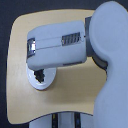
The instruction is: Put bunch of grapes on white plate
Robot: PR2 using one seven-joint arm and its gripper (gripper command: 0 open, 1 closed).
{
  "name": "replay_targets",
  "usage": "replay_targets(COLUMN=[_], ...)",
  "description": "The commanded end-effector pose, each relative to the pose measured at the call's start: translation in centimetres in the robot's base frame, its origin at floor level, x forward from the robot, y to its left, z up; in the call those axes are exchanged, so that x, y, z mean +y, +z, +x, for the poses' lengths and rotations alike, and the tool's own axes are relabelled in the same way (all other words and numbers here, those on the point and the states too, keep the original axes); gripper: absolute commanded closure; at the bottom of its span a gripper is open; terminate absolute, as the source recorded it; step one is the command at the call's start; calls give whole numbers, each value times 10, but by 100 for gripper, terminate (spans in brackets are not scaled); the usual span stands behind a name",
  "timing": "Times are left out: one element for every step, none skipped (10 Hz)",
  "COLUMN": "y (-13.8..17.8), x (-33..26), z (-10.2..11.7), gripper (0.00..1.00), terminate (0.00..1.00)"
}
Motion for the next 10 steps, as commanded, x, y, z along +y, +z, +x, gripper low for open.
replay_targets(y=[-38, -46, -54, -64, -68, -76, -82, -88, -90, -91], x=[8, 7, 9, 12, 12, 12, 11, 10, 10, 12], z=[6, 11, 12, 8, 7, 5, 4, 2, 3, 5], gripper=[100, 100, 100, 100, 100, 100, 100, 100, 100, 100], terminate=[0, 0, 0, 0, 0, 0, 0, 0, 0, 0])
